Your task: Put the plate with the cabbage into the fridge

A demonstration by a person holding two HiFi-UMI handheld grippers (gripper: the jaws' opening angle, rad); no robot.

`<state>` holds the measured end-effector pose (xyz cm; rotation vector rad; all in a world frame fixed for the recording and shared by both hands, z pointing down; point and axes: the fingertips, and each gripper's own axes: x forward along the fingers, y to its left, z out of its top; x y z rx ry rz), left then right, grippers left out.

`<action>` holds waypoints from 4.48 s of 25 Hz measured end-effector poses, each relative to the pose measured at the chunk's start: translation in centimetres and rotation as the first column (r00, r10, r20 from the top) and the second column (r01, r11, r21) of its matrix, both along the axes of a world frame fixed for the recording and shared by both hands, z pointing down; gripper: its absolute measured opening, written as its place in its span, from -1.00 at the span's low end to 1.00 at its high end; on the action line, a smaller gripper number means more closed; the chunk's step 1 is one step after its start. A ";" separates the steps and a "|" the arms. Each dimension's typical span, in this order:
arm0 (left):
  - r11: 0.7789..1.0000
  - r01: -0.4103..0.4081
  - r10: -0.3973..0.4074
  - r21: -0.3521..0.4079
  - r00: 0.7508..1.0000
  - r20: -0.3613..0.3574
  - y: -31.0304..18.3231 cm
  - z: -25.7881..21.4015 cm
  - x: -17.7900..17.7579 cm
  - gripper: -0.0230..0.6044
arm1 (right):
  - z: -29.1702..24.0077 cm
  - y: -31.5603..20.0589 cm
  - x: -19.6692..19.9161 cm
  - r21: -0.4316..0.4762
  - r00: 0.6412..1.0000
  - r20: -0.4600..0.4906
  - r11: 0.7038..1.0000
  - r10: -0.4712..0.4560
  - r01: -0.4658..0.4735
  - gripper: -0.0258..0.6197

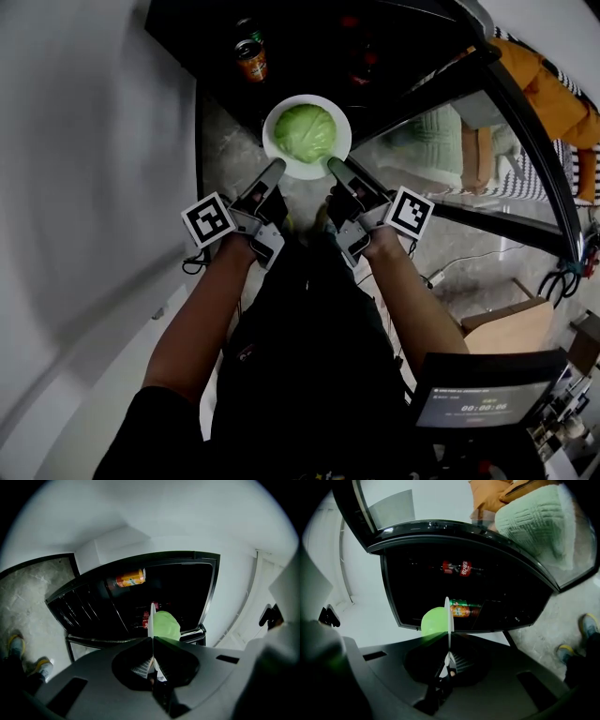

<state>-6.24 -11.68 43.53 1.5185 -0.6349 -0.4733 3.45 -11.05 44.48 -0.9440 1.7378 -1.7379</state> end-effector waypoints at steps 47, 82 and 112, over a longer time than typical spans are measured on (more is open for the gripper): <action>0.994 0.109 -0.105 -0.028 0.987 0.125 0.5 -0.2 -0.6 -0.89 | -0.1 0.1 0.1 -0.089 0.998 0.045 0.995 0.049 -0.045 -0.86; 0.993 0.114 -0.111 -0.023 0.989 0.101 0.3 1.8 -0.9 -0.89 | 1.5 -0.3 0.6 -0.056 0.993 0.031 0.992 0.112 -0.110 -0.85; 0.804 -0.462 -0.189 0.375 0.400 0.897 2.3 1.0 0.9 -0.92 | 1.3 0.2 2.5 0.131 0.889 -0.448 0.991 0.089 -0.033 -0.85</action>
